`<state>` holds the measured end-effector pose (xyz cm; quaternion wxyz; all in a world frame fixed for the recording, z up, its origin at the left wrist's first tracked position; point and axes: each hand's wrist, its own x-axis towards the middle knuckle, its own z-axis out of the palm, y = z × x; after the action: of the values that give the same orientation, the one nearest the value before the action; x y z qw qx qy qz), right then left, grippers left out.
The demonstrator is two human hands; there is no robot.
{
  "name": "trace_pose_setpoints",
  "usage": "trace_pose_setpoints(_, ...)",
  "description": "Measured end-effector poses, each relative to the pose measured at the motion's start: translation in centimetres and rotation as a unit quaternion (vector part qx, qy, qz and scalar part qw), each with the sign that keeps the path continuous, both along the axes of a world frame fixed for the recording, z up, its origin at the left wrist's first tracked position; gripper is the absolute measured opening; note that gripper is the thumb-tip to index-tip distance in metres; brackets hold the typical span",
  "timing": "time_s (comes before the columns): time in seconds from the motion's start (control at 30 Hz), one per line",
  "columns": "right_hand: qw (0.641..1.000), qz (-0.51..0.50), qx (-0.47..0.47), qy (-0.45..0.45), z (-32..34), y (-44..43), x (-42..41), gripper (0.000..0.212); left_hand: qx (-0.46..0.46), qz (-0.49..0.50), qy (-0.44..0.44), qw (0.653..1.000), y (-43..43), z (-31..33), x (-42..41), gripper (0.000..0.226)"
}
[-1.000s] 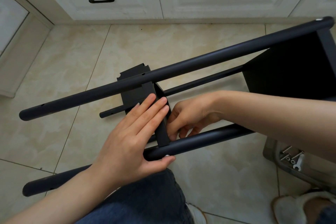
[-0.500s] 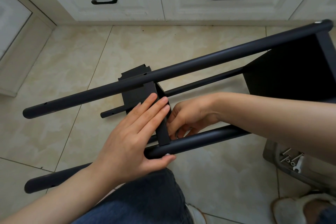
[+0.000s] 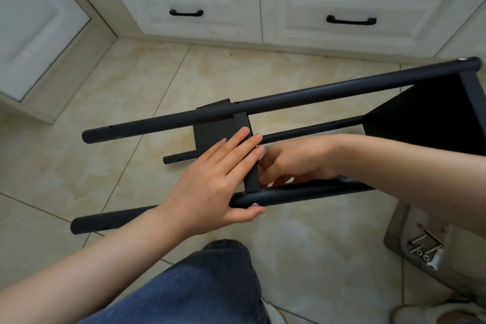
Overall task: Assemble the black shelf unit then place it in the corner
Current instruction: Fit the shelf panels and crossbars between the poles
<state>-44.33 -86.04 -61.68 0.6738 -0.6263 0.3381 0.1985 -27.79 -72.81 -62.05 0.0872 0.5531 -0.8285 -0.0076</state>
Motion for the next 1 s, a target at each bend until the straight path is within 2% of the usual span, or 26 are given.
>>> trace_pose_setpoints(0.23, 0.997, 0.035, -0.073, 0.013, 2.8, -0.2, -1.4, 0.013, 0.000, 0.005, -0.065, 0.998, 0.7, 1.6, 0.0, 0.088)
trace_pose_setpoints(0.37, 0.990, 0.038, -0.136, 0.017, 4.2, 0.1, -1.3, 0.017, 0.012, 0.026, -0.034, 0.999, 2.4, 1.9, 1.0, 0.084)
trace_pose_setpoints(0.47, 0.978, 0.023, -0.207, -0.012, 5.6, 0.1, -0.6, 0.016, 0.014, 0.067, -0.013, 0.998, 4.0, 1.7, 2.1, 0.074)
trace_pose_setpoints(0.57, 0.948, 0.000, -0.312, -0.068, 6.6, -0.2, 0.7, 0.014, 0.068, 0.110, -0.002, 0.992, 5.3, 1.3, 3.2, 0.062)
trace_pose_setpoints(0.67, 0.888, 0.028, -0.451, -0.090, 6.9, -0.7, 2.4, 0.015, 0.194, 0.159, -0.039, 0.967, 5.8, 1.0, 4.6, 0.060)
trace_pose_setpoints(0.73, 0.857, 0.039, -0.505, -0.100, 6.4, -1.2, 3.5, 0.022, 0.225, 0.172, -0.042, 0.958, 5.7, 1.0, 5.2, 0.045)
trace_pose_setpoints(0.83, 0.821, 0.071, -0.562, -0.069, 5.4, -1.7, 5.0, 0.035, 0.246, 0.174, -0.058, 0.952, 5.5, 1.1, 5.6, 0.017)
trace_pose_setpoints(0.9, 0.806, 0.103, -0.582, -0.031, 4.8, -1.9, 5.8, 0.038, 0.245, 0.166, -0.073, 0.952, 5.6, 1.2, 5.6, 0.018)
trace_pose_setpoints(1.0, 0.811, 0.124, -0.571, 0.002, 4.1, -2.1, 6.8, 0.031, 0.234, 0.158, -0.073, 0.957, 5.6, 1.2, 5.4, 0.019)
